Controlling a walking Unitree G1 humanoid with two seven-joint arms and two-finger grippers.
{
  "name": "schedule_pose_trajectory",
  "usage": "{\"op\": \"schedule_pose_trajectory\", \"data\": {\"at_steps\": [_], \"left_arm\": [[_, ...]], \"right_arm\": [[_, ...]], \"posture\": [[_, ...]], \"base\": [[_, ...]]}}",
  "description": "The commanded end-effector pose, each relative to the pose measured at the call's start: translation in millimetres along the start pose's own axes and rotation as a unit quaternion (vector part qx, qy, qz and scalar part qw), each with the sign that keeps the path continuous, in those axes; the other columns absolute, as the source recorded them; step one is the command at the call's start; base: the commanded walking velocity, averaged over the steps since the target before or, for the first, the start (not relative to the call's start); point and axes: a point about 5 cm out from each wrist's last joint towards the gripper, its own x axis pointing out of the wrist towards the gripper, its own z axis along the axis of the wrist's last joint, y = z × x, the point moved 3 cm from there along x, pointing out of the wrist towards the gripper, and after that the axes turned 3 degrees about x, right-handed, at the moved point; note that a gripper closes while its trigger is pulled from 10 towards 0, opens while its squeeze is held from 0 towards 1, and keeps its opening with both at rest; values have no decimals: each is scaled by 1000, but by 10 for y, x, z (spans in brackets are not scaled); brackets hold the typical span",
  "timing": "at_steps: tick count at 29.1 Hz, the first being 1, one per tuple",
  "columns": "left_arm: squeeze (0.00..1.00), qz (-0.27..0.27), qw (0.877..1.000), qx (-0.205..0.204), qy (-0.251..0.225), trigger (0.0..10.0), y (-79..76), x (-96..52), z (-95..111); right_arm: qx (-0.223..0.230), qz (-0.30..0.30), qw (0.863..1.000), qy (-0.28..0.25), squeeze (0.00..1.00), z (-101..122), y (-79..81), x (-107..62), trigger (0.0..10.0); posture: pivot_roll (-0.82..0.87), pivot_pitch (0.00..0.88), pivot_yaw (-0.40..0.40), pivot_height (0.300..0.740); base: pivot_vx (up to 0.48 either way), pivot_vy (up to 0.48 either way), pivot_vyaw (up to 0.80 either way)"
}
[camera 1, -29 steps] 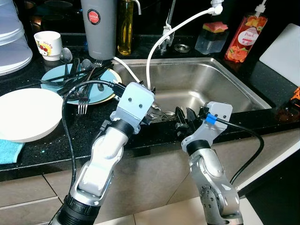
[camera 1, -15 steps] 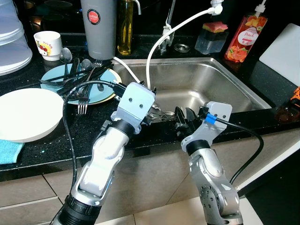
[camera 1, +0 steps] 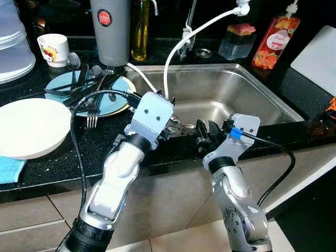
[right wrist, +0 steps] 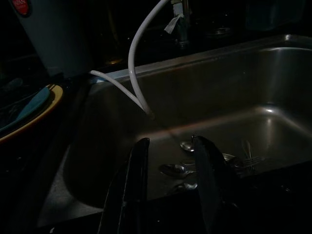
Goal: Kitchen organization
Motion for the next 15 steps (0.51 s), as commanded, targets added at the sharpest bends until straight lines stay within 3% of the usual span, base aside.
{"op": "schedule_pose_trajectory", "data": {"at_steps": [1, 15], "left_arm": [[0, -5, 1000, -7, -1, 10000, -39, 17, -2], [0, 4, 1000, -18, 7, 10000, -32, 19, -30]], "right_arm": [[25, -6, 1000, -1, 0, -13, 43, 13, 10000], [23, -3, 1000, 0, 0, -8, 42, 7, 10000]], "posture": [[198, 52, -91, 740], [199, 53, -100, 740]], "base": [[0, 0, 0], [0, 0, 0]]}}
